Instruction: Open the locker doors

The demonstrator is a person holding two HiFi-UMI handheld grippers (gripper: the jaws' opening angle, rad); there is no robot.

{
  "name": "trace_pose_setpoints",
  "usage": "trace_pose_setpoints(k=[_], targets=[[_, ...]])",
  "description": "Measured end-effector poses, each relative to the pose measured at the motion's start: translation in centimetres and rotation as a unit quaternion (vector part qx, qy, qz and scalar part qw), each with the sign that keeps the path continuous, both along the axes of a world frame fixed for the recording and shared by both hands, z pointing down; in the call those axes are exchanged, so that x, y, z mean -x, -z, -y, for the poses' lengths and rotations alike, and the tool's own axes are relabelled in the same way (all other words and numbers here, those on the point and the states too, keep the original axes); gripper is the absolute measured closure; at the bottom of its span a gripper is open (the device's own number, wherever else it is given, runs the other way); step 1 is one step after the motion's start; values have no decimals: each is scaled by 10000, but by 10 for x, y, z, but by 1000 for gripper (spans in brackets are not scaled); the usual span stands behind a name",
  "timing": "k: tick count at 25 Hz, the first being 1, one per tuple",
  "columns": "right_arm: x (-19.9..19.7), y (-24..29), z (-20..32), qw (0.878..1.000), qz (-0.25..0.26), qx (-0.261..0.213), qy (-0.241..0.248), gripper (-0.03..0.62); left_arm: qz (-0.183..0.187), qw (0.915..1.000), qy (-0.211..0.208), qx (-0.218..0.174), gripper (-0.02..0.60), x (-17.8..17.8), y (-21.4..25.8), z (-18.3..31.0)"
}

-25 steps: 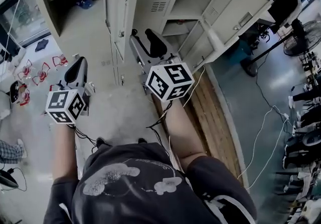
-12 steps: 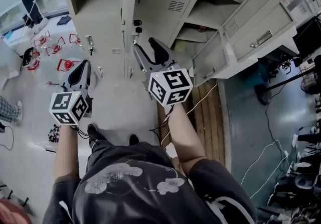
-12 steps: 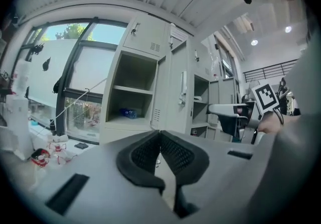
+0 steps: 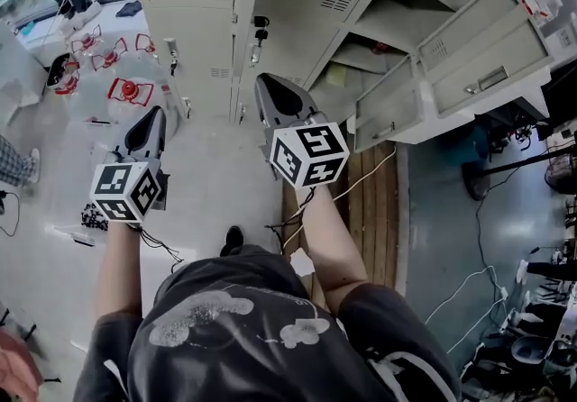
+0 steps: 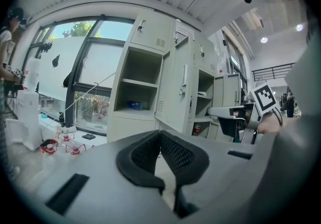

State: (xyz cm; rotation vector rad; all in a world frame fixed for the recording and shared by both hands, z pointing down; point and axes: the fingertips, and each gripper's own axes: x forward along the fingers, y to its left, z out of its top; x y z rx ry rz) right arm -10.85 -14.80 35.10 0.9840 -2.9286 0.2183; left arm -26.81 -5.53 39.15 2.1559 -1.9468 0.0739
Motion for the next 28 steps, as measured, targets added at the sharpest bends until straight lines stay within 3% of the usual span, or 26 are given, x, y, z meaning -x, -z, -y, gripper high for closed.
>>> trace_pose_setpoints(k=[12,28], targets=[[11,-14,-51,9988,-395,193,203,566,-98,9997,235,10,572,23,-1,-69],[-20,4,-135,9992,-305,272,-48,566,-36,9995,297,-125,572,25,22,-173]])
